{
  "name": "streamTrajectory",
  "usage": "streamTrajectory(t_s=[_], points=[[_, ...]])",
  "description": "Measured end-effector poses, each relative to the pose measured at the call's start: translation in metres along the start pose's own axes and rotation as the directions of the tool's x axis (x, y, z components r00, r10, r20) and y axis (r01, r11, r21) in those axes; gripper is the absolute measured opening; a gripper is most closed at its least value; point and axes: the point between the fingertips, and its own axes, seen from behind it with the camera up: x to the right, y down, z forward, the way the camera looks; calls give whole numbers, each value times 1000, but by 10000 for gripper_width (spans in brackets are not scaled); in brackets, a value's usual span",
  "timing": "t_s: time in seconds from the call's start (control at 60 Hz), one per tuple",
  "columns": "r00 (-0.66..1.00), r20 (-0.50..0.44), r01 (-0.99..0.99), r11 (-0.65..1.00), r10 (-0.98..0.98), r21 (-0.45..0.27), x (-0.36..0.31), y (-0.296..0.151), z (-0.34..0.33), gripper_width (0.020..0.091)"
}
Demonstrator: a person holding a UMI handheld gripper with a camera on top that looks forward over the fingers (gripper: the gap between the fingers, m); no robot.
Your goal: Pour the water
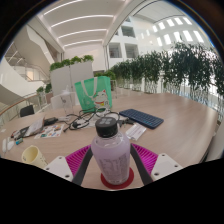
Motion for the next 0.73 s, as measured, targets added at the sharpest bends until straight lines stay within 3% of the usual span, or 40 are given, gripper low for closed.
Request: streamTrajectory(t_s=[0.183, 0.4, 0.733], points=[[999, -20, 27, 997, -28, -74, 2, 6, -37, 831], [1000, -31, -9, 990, 4, -141, -35, 10, -140, 833], [997, -70, 13, 995, -20, -103, -80, -20, -308, 836]])
